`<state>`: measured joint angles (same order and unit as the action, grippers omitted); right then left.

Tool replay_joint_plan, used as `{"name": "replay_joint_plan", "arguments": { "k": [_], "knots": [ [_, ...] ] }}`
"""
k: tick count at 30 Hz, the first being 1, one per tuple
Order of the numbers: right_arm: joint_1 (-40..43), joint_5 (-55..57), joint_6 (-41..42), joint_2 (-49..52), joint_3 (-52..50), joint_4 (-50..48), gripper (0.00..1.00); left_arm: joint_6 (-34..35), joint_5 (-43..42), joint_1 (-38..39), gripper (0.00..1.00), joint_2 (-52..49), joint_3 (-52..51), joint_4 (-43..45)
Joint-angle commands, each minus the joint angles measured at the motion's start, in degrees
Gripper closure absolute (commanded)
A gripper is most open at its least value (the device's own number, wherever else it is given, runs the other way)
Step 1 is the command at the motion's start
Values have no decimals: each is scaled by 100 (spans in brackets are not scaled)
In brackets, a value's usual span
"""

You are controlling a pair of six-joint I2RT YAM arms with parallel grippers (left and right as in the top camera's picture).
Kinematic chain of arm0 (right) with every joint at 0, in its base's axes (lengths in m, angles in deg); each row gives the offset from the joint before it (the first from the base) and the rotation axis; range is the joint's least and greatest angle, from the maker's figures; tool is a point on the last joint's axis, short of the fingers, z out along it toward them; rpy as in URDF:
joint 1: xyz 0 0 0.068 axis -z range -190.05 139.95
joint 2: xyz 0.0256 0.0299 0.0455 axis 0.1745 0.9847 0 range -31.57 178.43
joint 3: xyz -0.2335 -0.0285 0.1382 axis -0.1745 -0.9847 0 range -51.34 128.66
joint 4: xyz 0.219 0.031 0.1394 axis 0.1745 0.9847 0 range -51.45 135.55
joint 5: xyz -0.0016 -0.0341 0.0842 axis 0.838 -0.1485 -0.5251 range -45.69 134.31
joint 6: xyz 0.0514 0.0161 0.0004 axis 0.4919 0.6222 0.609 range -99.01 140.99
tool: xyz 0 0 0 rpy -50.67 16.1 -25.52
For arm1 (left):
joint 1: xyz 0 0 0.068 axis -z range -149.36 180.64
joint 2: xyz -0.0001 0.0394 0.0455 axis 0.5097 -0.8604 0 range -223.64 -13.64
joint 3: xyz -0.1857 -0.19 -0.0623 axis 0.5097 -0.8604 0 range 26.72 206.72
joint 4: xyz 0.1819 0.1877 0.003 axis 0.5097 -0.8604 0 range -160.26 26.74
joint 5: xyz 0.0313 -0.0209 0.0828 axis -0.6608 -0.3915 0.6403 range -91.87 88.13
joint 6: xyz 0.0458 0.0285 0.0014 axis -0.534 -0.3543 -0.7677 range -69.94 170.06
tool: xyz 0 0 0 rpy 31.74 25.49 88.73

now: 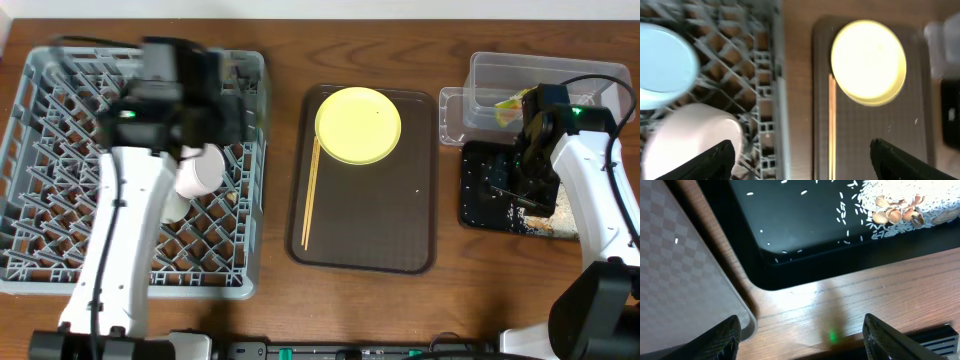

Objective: Sort waste into correct bins and load items into the dishwasher
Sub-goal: 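Reach the left gripper to the wooden chopsticks on the brown tray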

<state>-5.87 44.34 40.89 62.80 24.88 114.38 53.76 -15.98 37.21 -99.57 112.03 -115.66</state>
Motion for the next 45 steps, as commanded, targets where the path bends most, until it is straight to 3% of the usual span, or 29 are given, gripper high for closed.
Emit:
{"name": "replay_joint_plan", "arguments": {
  "k": [1,11,23,45],
  "knots": [
    [31,59,-68,-136,55,-4,24,219,586,472,11,-114,-382,-39],
    [31,59,-68,-136,55,-37,23,459,579,1436,12,-579,-1392,168],
    [31,61,-79,-136,55,-39,23,833,579,2409,16,-1631,-1478,645],
    [31,59,-131,-136,55,-39,23,1019,581,2688,16,-2243,-1482,1401]
  ]
}}
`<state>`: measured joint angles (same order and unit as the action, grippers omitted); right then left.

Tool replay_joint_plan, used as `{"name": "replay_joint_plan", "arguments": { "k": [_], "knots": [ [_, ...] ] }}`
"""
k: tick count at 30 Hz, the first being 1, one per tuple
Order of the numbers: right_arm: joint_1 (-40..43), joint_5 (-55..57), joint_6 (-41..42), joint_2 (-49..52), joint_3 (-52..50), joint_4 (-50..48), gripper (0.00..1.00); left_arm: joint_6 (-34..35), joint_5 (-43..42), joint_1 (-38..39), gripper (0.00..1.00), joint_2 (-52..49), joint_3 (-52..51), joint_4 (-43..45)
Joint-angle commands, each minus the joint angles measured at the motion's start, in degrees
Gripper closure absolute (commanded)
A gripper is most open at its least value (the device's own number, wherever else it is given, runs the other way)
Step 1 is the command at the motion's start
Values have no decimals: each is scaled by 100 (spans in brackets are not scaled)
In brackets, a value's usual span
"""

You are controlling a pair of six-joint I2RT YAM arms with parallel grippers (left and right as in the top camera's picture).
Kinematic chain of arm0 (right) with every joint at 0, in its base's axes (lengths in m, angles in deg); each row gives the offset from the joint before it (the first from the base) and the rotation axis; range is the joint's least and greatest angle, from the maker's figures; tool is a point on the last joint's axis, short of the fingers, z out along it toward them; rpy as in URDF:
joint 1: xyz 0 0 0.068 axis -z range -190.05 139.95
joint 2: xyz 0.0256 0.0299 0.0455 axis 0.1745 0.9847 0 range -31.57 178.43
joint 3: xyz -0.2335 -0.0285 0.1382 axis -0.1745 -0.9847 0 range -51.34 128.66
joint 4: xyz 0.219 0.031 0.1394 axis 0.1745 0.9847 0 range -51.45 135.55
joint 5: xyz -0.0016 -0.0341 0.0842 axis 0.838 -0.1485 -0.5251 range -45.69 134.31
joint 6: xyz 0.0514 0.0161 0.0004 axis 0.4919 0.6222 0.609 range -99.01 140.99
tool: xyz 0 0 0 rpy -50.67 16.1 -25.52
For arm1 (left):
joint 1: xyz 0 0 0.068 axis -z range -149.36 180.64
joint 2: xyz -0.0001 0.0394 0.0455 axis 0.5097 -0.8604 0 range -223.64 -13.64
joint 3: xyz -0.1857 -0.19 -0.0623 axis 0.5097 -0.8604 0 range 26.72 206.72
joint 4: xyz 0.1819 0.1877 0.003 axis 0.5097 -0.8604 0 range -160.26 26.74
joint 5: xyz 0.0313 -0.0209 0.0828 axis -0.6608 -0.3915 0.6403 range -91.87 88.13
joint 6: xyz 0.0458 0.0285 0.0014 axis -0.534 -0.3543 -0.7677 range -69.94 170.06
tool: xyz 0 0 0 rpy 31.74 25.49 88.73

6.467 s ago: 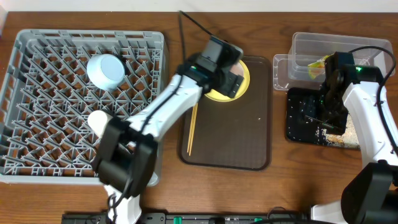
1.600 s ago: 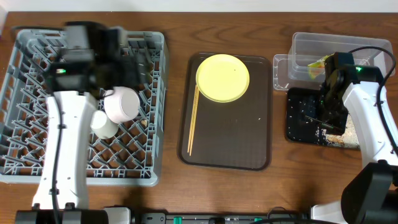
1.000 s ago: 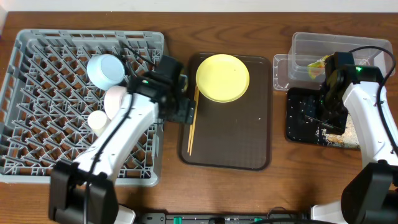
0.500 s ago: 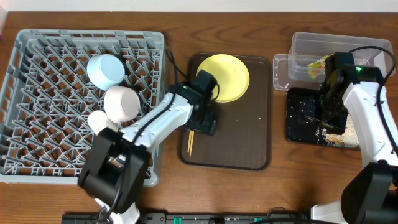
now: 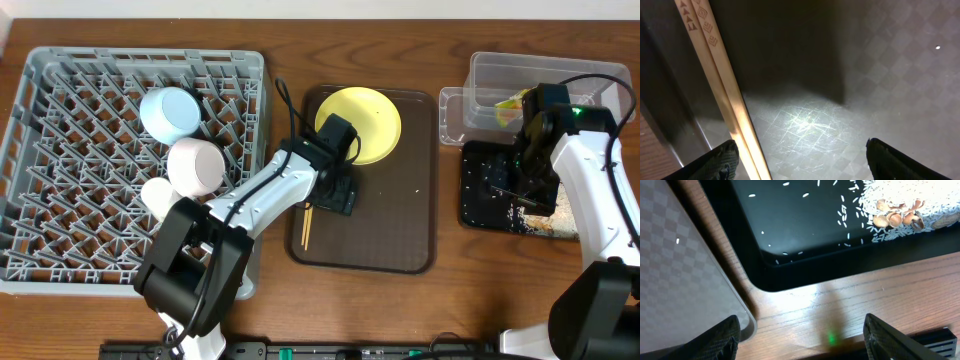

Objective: Sort waste into correct bins and load items into the dishwasher
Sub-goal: 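Reach the left gripper to the wooden chopsticks on the brown tray, then close the left gripper on one wooden chopstick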

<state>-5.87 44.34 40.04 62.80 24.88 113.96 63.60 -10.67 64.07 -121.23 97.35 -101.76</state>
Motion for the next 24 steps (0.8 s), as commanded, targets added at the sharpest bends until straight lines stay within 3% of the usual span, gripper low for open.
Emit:
{"name": "replay_joint_plan", "arguments": {
  "k": [1,24],
  "knots": [
    [31,59,-46,-136,55,2,23,35,50,2,16,-76,-13,24],
    [31,59,-46,-136,55,0,23,35,50,2,16,-81,-28,155]
  ]
}}
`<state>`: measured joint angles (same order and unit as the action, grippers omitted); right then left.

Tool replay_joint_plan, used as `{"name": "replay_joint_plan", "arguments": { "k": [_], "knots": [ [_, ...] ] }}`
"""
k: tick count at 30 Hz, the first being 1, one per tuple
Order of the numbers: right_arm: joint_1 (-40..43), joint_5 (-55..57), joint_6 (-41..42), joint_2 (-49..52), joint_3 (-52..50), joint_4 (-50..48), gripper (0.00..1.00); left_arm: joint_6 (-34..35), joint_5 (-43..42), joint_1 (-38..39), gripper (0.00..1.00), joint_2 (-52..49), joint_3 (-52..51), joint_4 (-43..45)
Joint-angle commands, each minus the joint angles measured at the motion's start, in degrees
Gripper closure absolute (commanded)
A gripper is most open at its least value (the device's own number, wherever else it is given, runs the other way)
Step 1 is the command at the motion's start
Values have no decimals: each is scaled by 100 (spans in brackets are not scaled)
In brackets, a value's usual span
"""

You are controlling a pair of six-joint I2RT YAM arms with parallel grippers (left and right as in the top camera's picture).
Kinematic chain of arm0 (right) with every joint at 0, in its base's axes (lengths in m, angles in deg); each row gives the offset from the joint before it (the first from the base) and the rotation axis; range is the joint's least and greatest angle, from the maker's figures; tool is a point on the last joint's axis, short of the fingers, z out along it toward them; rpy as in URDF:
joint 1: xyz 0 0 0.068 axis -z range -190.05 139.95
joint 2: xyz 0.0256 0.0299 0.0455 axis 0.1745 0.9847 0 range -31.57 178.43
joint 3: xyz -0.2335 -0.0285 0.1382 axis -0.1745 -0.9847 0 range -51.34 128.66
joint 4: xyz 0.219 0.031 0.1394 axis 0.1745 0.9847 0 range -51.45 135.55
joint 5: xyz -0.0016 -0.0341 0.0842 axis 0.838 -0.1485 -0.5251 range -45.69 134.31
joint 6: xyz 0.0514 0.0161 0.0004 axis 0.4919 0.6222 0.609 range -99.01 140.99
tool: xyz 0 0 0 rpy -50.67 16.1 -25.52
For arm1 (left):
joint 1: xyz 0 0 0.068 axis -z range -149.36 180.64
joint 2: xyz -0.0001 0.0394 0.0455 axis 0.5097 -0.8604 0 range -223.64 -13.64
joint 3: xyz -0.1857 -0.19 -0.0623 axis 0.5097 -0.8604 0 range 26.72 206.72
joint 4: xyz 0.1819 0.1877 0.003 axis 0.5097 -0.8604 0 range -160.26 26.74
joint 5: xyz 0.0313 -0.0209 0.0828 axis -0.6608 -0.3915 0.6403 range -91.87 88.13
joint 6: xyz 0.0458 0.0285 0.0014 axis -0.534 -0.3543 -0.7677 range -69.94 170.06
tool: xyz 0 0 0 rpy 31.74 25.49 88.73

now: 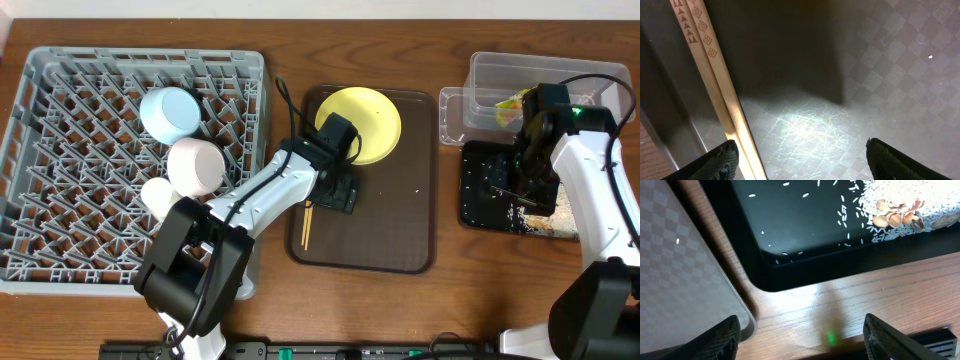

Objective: Sort waste into correct bins and load items into the dishwasher
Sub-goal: 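Close the left gripper on one wooden chopstick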

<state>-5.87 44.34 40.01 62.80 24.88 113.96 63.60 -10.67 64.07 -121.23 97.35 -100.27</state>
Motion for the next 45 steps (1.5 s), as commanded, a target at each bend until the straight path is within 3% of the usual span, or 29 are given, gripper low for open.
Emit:
{"name": "replay_joint_plan", "arguments": {
  "k": [1,19,25,34,45],
  "knots": [
    [31,59,-44,-136,55,0,23,35,50,2,16,-85,-28,7],
    [31,59,-46,-136,55,2,23,35,46,2,16,-765,-28,46],
    [31,59,-46,-136,55,4,23,35,46,2,64,-765,-28,46],
    [31,59,-46,-136,55,20,24,35,48,2,93,-763,-28,-42],
    [31,57,-85,-136,55,24,23,35,50,-22,94,-363,-9,-201]
  ]
}}
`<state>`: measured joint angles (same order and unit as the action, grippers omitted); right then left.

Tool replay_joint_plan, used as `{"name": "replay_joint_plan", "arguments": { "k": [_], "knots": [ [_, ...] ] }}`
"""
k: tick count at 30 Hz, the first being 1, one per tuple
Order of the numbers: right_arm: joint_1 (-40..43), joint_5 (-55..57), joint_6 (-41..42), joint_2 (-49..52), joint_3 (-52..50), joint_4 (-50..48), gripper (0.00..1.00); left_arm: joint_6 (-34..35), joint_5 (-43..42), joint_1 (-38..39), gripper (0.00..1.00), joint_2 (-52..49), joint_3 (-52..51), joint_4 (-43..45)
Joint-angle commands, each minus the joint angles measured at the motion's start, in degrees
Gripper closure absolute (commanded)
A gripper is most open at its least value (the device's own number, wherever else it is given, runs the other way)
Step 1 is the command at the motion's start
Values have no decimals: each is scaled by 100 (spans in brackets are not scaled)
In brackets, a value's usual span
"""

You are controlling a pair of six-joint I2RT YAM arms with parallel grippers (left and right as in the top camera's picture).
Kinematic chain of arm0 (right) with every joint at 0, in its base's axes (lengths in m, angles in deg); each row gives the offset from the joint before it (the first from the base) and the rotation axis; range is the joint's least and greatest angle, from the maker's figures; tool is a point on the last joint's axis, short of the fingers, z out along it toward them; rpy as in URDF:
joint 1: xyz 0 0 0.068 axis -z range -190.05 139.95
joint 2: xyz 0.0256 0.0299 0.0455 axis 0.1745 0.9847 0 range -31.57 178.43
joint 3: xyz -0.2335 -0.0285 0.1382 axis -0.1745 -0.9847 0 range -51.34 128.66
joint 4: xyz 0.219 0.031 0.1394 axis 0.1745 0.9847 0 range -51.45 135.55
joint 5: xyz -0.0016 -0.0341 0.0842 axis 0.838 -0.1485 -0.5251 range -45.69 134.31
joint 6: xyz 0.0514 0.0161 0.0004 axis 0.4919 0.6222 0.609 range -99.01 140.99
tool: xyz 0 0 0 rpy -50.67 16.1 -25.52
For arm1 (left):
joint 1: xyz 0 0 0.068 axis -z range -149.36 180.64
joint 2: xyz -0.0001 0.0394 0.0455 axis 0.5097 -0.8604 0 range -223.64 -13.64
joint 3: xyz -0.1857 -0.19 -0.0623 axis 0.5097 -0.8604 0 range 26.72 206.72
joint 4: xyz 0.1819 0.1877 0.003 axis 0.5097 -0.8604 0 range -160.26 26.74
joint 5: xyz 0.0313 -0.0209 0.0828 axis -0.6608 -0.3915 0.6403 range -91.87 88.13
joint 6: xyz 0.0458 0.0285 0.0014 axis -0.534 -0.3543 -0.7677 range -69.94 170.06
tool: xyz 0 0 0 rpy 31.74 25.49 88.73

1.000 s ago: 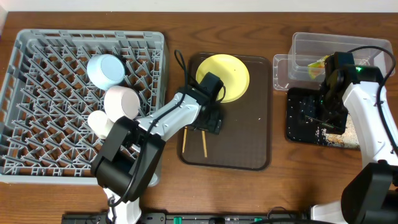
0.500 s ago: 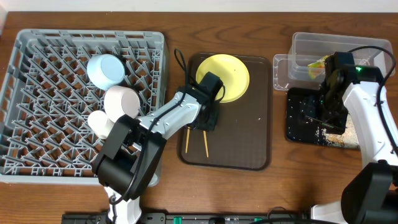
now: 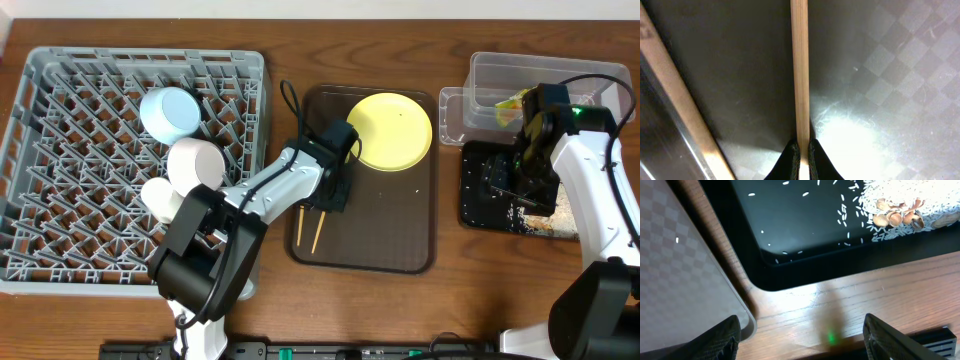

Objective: Sort waste into correct bins and load items into the dishwasher
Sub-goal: 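Close the left gripper on one wooden chopstick, then carry the chopstick with the left gripper into the rack and release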

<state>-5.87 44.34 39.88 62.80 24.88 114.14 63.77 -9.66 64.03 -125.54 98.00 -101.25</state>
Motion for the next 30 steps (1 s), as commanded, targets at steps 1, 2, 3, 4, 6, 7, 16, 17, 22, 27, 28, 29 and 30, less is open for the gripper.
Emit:
{"name": "replay_joint_plan", "arguments": {
  "k": [1,2,3,4,6,7,16,17,22,27,28,29,30],
  "knots": [
    [31,57,-72,-136,55,7,24,17,-48,-35,94,168,-66,-120],
    [31,57,-72,-136,55,7,23,17,-50,-61,94,286,-55,-153],
    [31,57,-72,-136,55,7,24,17,-50,-101,94,433,-35,-186],
    [31,59,-72,-136,55,7,24,17,-50,-133,94,549,-24,-219],
    [31,57,-72,-136,55,7,24,17,-50,-251,94,879,-13,-251],
    [31,57,-72,-136,55,7,24,17,-52,-323,94,1045,-13,-258],
    [31,57,-72,-136,55,7,24,-280,-122,-1445,94,2358,-13,-525],
    [31,57,-72,-136,55,7,24,-544,-291,-1628,94,2430,-13,-619],
    [31,57,-72,-136,55,7,24,-1274,-785,-2391,94,2465,31,-1187],
    [31,57,-70,-136,55,9,24,-1449,-787,-2861,94,2465,33,-1296],
    [31,57,-70,-136,55,11,24,-1543,-785,-2907,94,2465,33,-1294],
    [31,55,-70,-136,55,11,24,-1641,-785,-2933,94,2459,31,-1296],
    [31,55,-70,-136,55,11,24,-1700,-785,-2946,94,2446,31,-1294]
  ]
}}
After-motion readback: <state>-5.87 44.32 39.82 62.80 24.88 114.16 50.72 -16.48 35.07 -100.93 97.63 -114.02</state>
